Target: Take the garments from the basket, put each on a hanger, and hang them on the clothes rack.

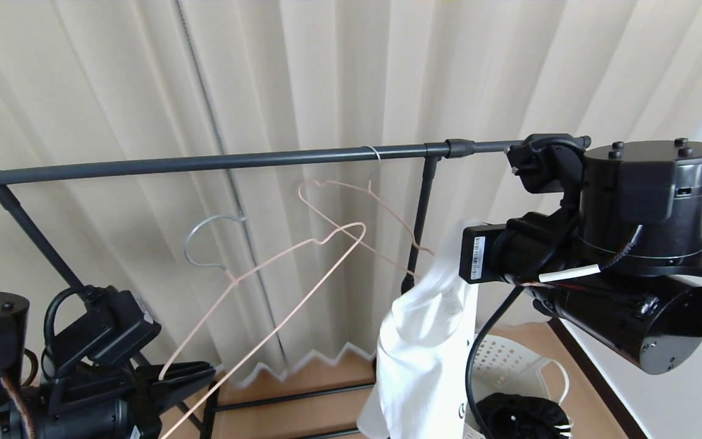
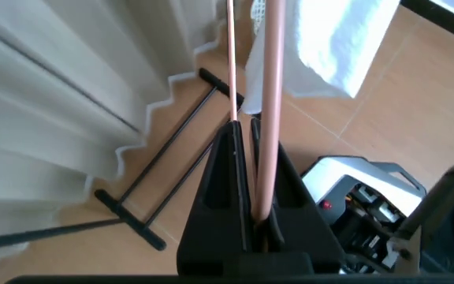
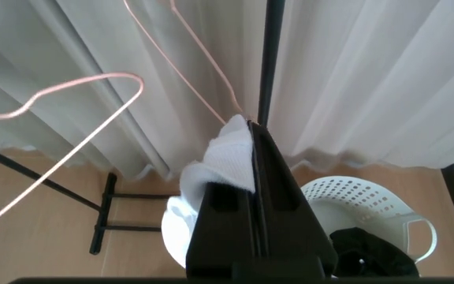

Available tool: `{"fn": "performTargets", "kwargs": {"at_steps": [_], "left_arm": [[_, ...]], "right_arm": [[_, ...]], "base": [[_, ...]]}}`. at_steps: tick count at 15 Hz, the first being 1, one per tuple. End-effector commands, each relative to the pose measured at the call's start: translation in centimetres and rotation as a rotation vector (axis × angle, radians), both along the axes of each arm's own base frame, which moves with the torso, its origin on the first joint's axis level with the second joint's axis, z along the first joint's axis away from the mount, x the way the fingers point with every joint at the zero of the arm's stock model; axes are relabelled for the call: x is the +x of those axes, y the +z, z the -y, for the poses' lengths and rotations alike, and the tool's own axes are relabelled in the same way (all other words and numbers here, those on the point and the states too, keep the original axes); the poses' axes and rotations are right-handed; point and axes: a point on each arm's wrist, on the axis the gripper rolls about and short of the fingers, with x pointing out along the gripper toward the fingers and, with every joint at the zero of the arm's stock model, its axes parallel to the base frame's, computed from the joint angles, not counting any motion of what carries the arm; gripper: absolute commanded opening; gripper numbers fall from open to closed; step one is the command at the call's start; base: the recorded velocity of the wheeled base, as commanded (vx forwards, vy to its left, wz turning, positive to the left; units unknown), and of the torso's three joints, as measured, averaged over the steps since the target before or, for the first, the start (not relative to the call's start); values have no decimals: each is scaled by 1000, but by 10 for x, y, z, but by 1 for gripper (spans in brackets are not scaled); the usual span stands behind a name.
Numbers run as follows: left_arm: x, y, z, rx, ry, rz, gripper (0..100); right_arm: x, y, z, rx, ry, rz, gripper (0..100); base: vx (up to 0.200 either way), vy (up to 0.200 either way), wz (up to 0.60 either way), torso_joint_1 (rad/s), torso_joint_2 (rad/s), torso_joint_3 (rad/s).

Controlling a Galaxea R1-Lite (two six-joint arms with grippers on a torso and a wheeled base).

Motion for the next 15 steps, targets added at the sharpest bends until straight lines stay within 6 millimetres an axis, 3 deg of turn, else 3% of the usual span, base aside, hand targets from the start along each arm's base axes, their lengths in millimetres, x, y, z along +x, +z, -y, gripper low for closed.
{"fn": "performTargets", "kwargs": {"at_steps": [1,8,15], "left_arm": [[-9,-4,-6,14,-49,22,0],[-29,-5,-5,-20,-227,66,0],[-33,-10,6,-48,-279,-7,0]], "right_arm": [[4,-3,1,-8,-13,-7,0],[9,-3,3,-8,-28,-6,0],[20,-7,-2,-36,-150,42,0]], "base": [[0,0,0,0,0,0],[0,0,0,0,0,0],[0,0,0,0,0,0]]}}
